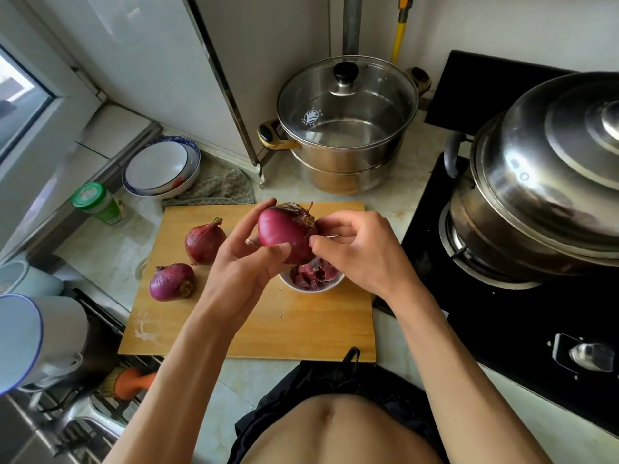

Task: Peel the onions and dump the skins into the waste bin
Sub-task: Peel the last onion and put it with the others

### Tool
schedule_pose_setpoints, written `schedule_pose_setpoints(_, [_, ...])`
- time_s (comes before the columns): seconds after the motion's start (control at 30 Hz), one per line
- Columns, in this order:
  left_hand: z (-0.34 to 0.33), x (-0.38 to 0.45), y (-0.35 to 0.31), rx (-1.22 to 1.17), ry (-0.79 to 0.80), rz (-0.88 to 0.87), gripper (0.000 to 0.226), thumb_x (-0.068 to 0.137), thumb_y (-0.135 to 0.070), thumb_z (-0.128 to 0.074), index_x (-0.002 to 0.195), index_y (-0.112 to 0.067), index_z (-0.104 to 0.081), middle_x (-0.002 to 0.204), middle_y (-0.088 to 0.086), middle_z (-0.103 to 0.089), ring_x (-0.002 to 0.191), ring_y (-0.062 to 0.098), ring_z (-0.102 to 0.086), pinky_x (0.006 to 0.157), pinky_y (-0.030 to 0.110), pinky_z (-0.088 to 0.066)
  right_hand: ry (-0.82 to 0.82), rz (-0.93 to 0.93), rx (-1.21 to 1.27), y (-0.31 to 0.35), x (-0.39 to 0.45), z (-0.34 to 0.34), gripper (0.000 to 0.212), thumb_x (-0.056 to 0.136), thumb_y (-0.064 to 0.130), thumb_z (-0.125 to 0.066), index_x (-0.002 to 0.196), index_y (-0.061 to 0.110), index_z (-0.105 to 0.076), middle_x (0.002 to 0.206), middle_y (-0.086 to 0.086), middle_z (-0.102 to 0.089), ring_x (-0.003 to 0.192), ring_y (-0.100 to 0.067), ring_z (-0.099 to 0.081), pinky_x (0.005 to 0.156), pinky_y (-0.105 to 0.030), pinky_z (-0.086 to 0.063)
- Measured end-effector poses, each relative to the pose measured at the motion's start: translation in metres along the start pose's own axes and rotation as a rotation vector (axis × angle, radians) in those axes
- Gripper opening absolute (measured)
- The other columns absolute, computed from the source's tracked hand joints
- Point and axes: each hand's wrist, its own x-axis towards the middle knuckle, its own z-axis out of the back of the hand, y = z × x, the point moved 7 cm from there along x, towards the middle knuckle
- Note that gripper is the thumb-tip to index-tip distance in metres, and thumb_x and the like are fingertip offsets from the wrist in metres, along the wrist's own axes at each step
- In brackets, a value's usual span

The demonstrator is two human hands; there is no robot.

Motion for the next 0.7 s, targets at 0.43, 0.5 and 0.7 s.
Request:
schedule_pose_setpoints(0.43, [-0.003, -0.002, -0.01, 0.066, 0.023, -0.017, 0.073, 0.067, -0.006, -0.082, 0.136, -0.026, -0.064, 0.124, 0.015, -0.071, 0.106, 0.034, -0.071, 0.09, 0.041, -0.059, -0.123, -0.072, 0.108, -0.014, 0.003, 0.003, 0.012, 0.084, 0.006, -0.068, 0.084, 0.015, -0.076, 0.074, 0.002, -0.075, 0.07, -0.009, -0.072, 0.067, -0.025, -0.059])
schedule_pose_setpoints(0.5, [-0.007, -0.001, -0.008, 0.007, 0.016, 0.026, 0.057, 0.079, -0.011, -0.075, 0.135, -0.019, -0.062, 0.123, 0.017, -0.071, 0.104, 0.036, -0.073, 0.084, 0.038, -0.061, -0.153, -0.06, 0.119, -0.017, 0.004, 0.004, 0.011, 0.086, 0.007, -0.067, 0.089, 0.014, -0.075, 0.079, 0.002, -0.075, 0.076, -0.01, -0.072, 0.072, -0.028, -0.059])
schedule_pose_setpoints(0.7, [-0.016, -0.005, 0.009, -0.306, -0.025, 0.287, 0.056, 0.091, -0.038, -0.055, 0.132, -0.001, -0.061, 0.121, 0.026, -0.068, 0.092, 0.035, -0.075, 0.076, 0.036, -0.065, 0.042, 0.006, 0.182, -0.014, 0.004, -0.004, 0.045, 0.082, 0.034, -0.071, 0.124, 0.02, -0.064, 0.122, 0.009, -0.066, 0.109, -0.003, -0.065, 0.09, -0.024, -0.055])
